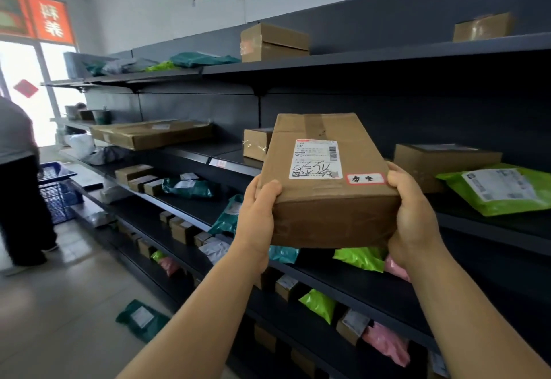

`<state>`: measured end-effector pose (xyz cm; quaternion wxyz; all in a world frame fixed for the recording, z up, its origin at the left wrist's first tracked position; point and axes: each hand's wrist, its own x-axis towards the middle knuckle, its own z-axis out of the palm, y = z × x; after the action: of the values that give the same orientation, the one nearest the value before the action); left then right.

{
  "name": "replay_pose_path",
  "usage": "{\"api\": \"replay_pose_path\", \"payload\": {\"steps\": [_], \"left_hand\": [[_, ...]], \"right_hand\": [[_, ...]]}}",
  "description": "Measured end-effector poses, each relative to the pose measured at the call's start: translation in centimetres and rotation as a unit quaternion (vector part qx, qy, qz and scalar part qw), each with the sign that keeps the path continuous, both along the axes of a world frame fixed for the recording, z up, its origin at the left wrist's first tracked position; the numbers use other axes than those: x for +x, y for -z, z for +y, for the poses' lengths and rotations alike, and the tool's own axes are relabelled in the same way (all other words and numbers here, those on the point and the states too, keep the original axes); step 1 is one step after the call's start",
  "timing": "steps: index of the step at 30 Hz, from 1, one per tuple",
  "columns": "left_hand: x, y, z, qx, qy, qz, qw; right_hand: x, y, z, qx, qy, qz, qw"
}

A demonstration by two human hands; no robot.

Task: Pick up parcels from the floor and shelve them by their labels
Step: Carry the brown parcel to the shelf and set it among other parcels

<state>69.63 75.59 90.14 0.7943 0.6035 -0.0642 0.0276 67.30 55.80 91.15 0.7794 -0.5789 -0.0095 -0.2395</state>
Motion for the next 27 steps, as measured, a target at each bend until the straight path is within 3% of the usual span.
{"api": "replay_pose_path", "payload": {"steps": [8,15,27], "left_hand": [[4.5,-0.5,5.6,-0.001,-0.057,-0.027,0.998],[9.6,-2.4,15.4,-0.015,-0.087,-0.044,0.995],[17.4,-3.4,27.6,-0.044,-0.155,0.003,0.987]], "right_hand": [[5.6,-0.2,5.5,0.006,-0.042,-0.022,0.999],[12.0,-1.8,15.2,0.019,-0.071,-0.048,0.996],[20.2,-2.5,27.9,-0.027,-0.131,0.002,0.991]]}}
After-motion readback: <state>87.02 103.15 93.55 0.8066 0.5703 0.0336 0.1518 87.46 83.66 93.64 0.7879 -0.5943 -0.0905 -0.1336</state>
